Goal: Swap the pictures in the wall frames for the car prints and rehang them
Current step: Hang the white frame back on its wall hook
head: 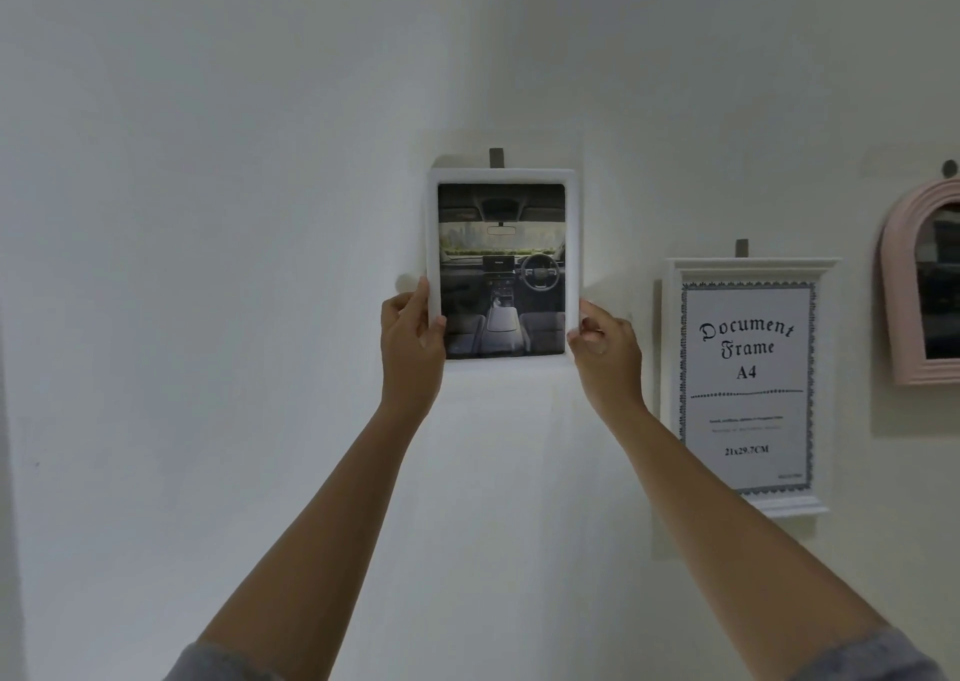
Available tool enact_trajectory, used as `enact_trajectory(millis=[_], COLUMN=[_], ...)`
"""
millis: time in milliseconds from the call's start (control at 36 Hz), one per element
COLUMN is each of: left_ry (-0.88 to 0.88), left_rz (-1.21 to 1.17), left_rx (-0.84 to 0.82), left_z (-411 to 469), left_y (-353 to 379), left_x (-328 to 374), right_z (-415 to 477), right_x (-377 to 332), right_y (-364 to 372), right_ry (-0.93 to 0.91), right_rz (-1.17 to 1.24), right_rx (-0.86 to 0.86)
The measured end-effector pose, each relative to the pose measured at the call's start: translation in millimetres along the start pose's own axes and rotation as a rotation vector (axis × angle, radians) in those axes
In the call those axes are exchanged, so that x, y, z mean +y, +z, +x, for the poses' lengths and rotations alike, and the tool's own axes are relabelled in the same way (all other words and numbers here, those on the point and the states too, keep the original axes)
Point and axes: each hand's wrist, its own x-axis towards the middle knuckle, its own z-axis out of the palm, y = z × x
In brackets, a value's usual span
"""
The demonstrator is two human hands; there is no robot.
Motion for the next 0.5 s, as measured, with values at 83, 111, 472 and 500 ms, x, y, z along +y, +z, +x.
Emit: enact_trajectory(millis=[83, 111, 472, 500], left_ry=[-0.011, -0.012, 0.02, 0.023], left_rz=[-0.003, -0.006, -0.044, -0.037], left_rx=[-0.009, -0.01, 0.01, 0.011], left_z=[-3.6, -5.0, -10.3, -10.4], left_y=[-1.5, -2.0, -7.0, -7.2], left_x=[1.3, 1.9, 6.9, 7.5], right_z=[-3.0, -3.8, -3.3, -3.2], right_x=[1.4, 1.4, -2.5, -2.5], right_y=[-1.1, -1.4, -3.4, -3.7], right_ry=[0.006, 0.006, -0.025, -0.026], right_rz=[-0.011, -0.017, -0.03, -0.032], right_rx=[-0.015, -0.014, 0.008, 0.011])
